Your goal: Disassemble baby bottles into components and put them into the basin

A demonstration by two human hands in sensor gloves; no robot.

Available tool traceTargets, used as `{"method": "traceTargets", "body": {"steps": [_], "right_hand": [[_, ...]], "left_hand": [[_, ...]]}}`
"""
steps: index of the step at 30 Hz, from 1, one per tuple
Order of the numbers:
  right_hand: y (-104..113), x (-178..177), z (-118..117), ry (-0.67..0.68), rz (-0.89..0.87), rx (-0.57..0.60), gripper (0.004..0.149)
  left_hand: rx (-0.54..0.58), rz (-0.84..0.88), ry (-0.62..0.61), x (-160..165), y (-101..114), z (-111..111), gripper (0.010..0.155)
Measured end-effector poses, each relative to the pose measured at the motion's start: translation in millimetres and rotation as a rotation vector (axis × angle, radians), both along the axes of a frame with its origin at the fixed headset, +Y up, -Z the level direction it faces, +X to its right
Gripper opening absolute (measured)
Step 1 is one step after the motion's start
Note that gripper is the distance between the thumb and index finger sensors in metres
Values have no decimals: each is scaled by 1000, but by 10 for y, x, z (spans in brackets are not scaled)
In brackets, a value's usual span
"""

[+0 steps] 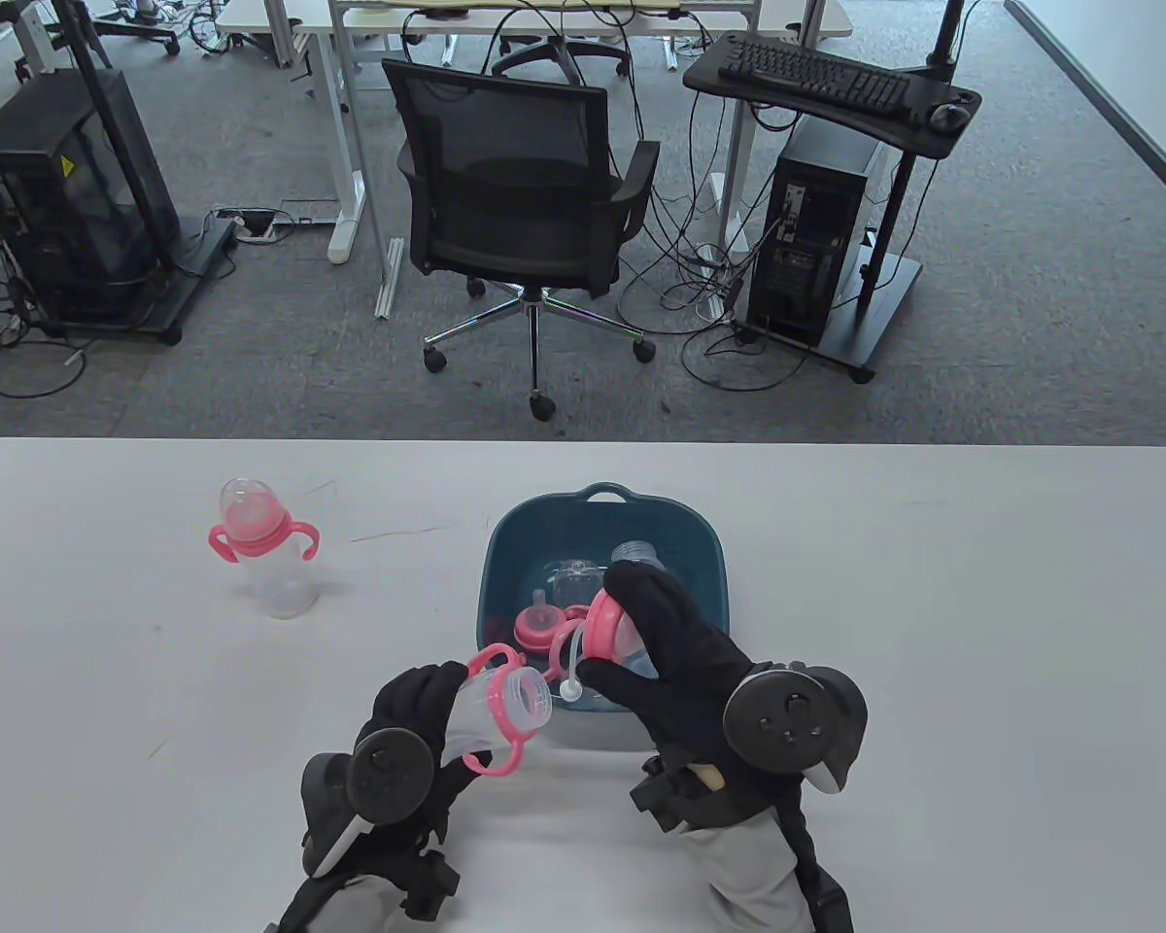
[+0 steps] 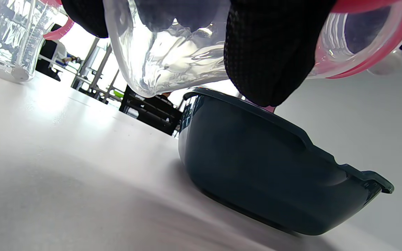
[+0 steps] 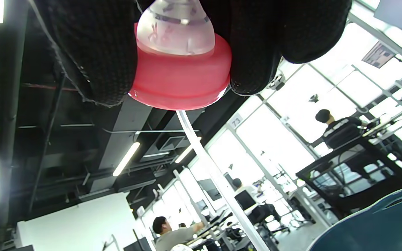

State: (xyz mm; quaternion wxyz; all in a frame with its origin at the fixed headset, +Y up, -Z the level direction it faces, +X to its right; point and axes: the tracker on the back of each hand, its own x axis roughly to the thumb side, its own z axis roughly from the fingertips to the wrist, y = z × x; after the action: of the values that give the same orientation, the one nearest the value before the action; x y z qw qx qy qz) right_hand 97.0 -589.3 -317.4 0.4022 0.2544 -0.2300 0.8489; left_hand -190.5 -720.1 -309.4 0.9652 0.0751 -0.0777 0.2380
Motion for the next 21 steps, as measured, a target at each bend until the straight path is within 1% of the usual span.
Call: {"method": "traceTargets", "body": {"steps": [5, 12, 21], "right_hand": [[-75, 80, -72, -33, 27, -47, 77], [-236, 163, -206, -79, 59, -123, 77], [-379, 243, -299, -146, 102, -168, 77]], "left_hand": [[4, 3, 1, -7, -2, -6, 91], [7, 4, 1, -14, -6, -11, 91], [10, 3, -1, -15, -17, -12, 91]]}}
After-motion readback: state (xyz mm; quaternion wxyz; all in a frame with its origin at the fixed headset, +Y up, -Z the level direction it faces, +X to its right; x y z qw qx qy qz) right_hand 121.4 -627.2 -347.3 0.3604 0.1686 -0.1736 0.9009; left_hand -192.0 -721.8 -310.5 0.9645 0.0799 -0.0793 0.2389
